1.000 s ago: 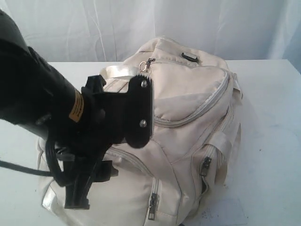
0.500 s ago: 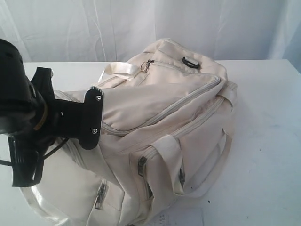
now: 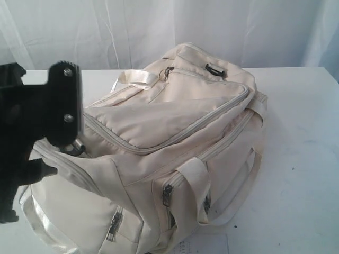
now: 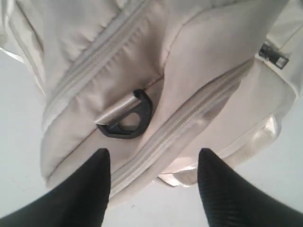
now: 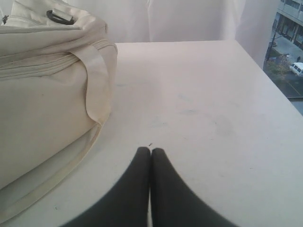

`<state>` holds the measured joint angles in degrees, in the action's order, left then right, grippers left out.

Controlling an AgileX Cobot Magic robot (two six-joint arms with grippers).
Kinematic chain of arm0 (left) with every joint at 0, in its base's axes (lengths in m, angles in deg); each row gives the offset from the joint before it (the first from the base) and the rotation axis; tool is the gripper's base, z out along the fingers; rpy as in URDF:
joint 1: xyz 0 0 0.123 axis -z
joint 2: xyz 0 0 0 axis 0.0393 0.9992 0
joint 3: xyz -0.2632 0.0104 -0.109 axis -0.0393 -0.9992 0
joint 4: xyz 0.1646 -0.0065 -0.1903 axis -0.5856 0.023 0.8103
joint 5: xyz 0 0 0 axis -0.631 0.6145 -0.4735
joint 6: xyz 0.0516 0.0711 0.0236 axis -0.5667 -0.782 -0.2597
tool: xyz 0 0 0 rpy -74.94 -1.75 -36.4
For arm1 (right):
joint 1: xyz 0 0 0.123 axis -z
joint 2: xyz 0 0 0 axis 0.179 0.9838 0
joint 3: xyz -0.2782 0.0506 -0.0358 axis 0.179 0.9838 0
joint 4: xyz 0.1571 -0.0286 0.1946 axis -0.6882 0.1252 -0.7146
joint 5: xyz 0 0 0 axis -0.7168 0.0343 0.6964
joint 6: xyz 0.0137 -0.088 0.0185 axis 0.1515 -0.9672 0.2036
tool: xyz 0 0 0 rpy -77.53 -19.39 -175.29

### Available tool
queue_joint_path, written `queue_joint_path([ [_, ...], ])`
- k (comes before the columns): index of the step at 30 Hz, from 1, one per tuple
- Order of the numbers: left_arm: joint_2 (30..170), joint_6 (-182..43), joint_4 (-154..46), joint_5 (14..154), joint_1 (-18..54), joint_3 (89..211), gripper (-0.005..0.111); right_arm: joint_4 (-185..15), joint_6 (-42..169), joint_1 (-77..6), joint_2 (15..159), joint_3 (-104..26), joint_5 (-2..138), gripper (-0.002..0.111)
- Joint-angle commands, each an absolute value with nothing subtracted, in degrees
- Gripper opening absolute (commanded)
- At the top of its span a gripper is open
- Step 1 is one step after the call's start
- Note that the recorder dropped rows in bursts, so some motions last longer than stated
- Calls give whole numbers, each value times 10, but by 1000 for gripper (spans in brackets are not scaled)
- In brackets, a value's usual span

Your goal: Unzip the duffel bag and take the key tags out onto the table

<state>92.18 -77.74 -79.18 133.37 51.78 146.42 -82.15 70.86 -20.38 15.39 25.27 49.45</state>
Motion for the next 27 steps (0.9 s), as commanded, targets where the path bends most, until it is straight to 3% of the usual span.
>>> queue_joint_path([
  [1, 860, -777, -779, 1315, 517, 1461, 59, -818, 710, -205, 150, 256, 503, 0],
  [9, 840, -742, -768, 1260, 517, 1439, 59, -818, 710, -205, 150, 256, 509, 0],
  [11, 840, -742, -771, 1227, 517, 1410, 59, -836, 728, -205, 150, 256, 592, 0],
  [15, 840, -683, -783, 1151, 517, 1367, 59, -850, 768, -206, 150, 256, 898, 0],
  [20, 840, -605, -833, 1144, 517, 1364, 59, -869, 768, -206, 150, 256, 1087, 0],
  [24, 840, -606, -832, 1139, 517, 1363, 59, -1085, 734, -206, 160, 217, 936, 0],
  [27, 840, -606, -831, 1127, 517, 1360, 59, -1176, 629, -206, 249, 159, 850, 0],
])
